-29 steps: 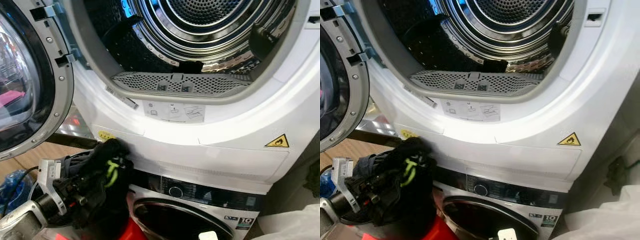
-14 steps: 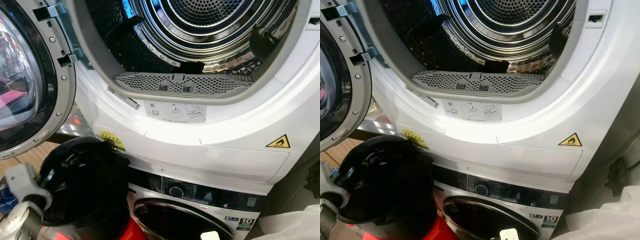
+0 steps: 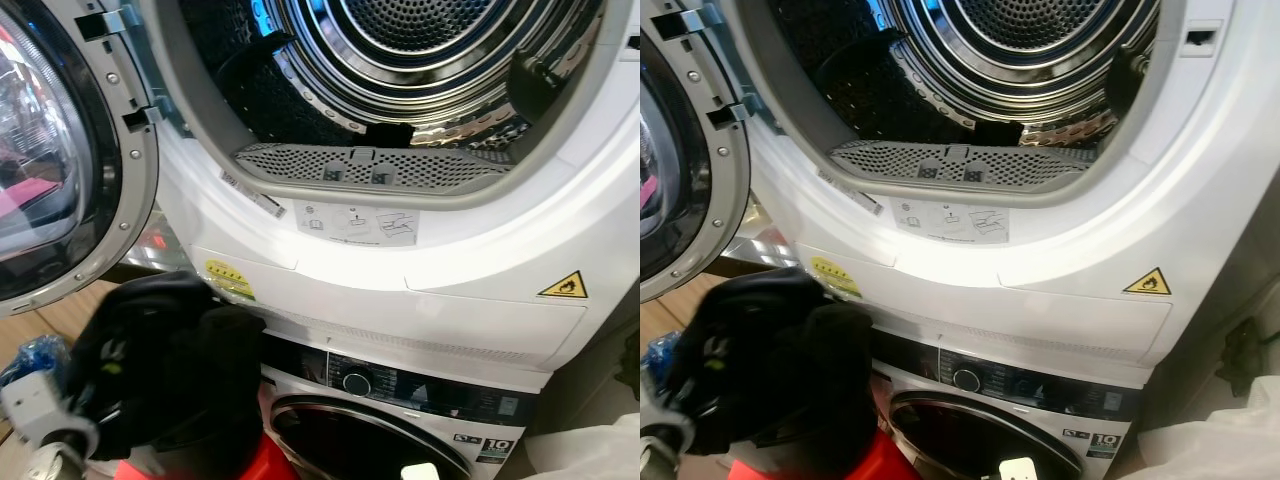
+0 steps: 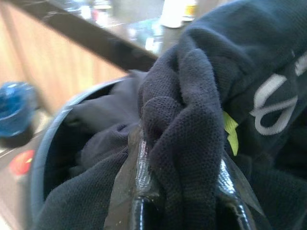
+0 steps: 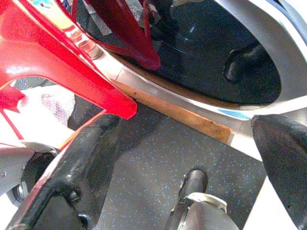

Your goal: Clothes washing

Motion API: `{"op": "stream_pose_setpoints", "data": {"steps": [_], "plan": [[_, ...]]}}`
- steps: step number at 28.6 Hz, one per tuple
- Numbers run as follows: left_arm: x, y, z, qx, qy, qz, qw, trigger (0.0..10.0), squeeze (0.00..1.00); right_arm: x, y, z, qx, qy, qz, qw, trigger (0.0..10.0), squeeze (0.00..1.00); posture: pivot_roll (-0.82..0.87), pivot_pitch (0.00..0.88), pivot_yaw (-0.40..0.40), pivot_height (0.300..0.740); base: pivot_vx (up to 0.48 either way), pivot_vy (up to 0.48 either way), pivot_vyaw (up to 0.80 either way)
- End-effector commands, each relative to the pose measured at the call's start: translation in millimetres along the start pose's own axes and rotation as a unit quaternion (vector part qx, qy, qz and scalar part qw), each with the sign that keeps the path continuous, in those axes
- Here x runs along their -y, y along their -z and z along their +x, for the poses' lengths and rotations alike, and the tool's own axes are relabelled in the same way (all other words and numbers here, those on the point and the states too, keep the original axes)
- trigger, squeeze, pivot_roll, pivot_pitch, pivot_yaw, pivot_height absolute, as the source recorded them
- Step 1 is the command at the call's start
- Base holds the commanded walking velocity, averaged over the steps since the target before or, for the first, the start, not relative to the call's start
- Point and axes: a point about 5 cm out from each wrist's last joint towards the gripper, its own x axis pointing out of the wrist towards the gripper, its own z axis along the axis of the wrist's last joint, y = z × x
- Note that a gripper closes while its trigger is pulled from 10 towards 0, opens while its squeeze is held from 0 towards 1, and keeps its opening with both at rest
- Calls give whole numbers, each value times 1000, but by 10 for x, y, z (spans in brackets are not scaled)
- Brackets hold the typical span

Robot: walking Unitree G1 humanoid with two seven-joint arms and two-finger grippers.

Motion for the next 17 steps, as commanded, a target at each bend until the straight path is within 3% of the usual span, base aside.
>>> {"op": "stream_pose_setpoints", "data": {"steps": [1,2,3,4,5,14,15,17], "plan": [[80,-22,-28,10,32,0,999,8000,1000,-53,14,-3,-3,-7,2,1000,10000,0,50,0,153,740,0,0,0],[109,-19,-37,10,41,3,999,8000,1000,-54,12,-3,-2,-7,2,1000,10000,0,52,0,151,740,0,0,0],[134,-19,-43,12,50,6,999,10000,1000,-57,9,-2,-2,-8,2,1000,10000,0,52,0,151,740,0,0,0],[153,-16,-46,12,56,11,998,10000,98,-59,9,-2,-2,-8,3,1000,10000,0,52,0,151,740,0,0,0],[167,-8,-48,12,60,18,998,10000,0,-62,9,-2,-2,-9,3,1000,10000,0,53,0,151,740,0,0,0],[236,-2,-63,9,98,37,994,10000,0,-70,2,-1,-1,-10,2,1000,10000,0,53,0,150,740,0,0,0],[245,-5,-63,9,102,38,994,10000,1000,-66,4,-1,-1,-10,2,1000,10000,0,53,0,149,740,0,0,0],[287,-9,-73,13,117,56,991,10000,1000,-63,8,-2,-1,-10,2,1000,10000,0,52,0,149,740,0,0,0]]}}
